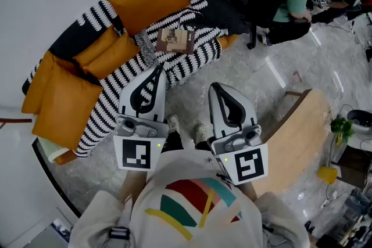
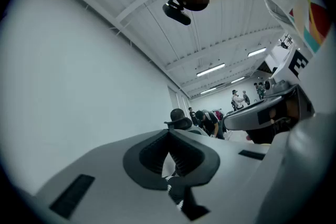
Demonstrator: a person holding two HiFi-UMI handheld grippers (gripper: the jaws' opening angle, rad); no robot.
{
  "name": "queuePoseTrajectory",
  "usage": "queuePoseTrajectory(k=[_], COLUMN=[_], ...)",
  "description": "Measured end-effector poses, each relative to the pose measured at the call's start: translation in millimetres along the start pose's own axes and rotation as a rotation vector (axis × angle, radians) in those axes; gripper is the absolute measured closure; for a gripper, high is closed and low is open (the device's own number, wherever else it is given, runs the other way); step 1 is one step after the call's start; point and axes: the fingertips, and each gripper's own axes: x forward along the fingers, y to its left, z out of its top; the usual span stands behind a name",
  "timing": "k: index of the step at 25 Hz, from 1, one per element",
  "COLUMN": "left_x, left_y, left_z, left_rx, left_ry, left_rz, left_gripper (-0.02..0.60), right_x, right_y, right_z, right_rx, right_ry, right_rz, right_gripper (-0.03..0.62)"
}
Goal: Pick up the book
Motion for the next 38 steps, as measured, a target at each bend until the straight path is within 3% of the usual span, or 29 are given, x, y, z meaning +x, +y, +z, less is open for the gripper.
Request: queuePoseTrajectory(k=[3, 6, 13, 24, 31, 38], left_x=[5.7, 7.0, 2.0, -3.0, -14.5, 98.3], left_y=[-31.5, -49.3, -70.6, -77.8, -72.1, 3.6], left_z=[8.4, 13.6, 20.5, 36.9, -0.3, -32.7], left_rx=[0.086, 0.119, 0.113, 0.119, 0.055, 0.156], left_ry=[0.021, 0.029, 0.029, -0.002, -0.031, 0.006], left_rz=[-0.004, 0.006, 0.052, 0.158, 0.186, 0.099], left_gripper=[0.575, 0.575, 0.575, 0.575, 0.575, 0.575], right_x=[-23.9, -48.9, -81.9, -88.7, -69.7, 53.8], right_y=[-21.8, -40.5, -59.1, -73.0, -70.4, -92.9], right_z=[1.7, 1.3, 0.2, 7.2, -2.2, -26.6], right_rx=[0.026, 0.053, 0.066, 0.045, 0.033, 0.005], right_ry=[-0.013, -0.022, -0.052, -0.078, -0.039, 0.021], right_rz=[0.014, 0.019, 0.088, 0.103, 0.098, 0.073], right_gripper=[0.58, 0.58, 0.58, 0.58, 0.58, 0.58])
